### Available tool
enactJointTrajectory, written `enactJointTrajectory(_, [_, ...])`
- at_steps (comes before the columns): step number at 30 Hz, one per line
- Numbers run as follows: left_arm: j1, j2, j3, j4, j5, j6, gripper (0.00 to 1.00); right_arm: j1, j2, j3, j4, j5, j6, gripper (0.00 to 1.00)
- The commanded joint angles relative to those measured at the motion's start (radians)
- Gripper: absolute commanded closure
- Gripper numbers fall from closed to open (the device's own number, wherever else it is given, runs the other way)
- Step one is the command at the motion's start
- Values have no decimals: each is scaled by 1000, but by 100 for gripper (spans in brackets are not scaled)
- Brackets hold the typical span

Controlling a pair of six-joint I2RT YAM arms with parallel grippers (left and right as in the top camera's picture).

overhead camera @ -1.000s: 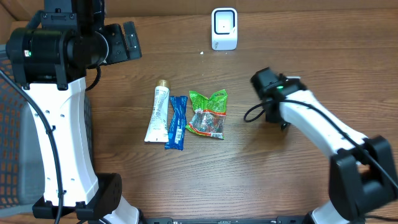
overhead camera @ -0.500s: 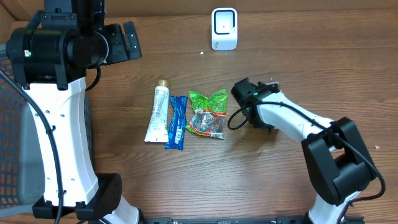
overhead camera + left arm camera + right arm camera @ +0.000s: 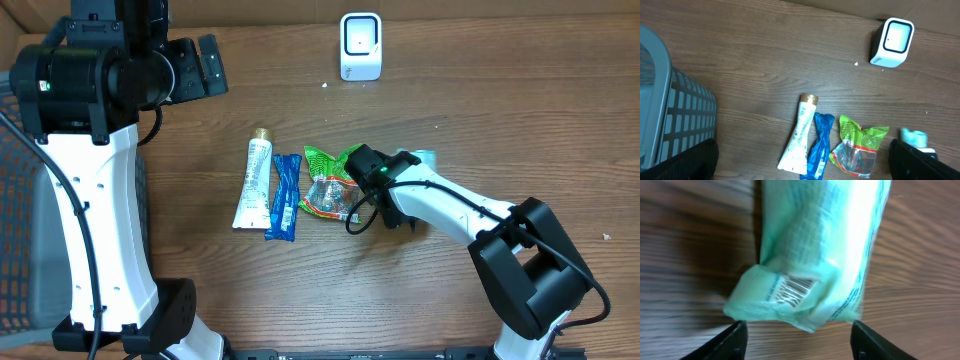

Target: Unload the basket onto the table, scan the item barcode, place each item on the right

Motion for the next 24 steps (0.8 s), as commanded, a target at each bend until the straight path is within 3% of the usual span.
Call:
enactJointTrajectory(1, [-1, -2, -4, 4, -10, -14, 0, 4, 0, 26, 15, -143, -46, 40])
enactJointTrajectory(10, [-1, -2, -4, 4, -10, -14, 0, -109, -77, 208, -50, -392, 3, 44])
enactJointTrajectory(15, [-1, -2, -4, 4, -10, -14, 0, -232, -100, 243, -10, -507, 2, 39])
enactJointTrajectory(17, [-1, -2, -4, 4, -10, -14, 0, -277, -97, 233, 37, -536, -59, 39])
enactJointTrajectory(19, [-1, -2, -4, 4, -10, -14, 0, -308, -94, 212, 108, -632, -230, 38])
enactJointTrajectory(22, [-1, -2, -4, 4, -10, -14, 0, -336, -66, 200, 177, -719, -486, 18])
enactJointTrajectory(24, [-1, -2, -4, 4, -10, -14, 0, -344, -41, 200, 201, -713, -610, 16])
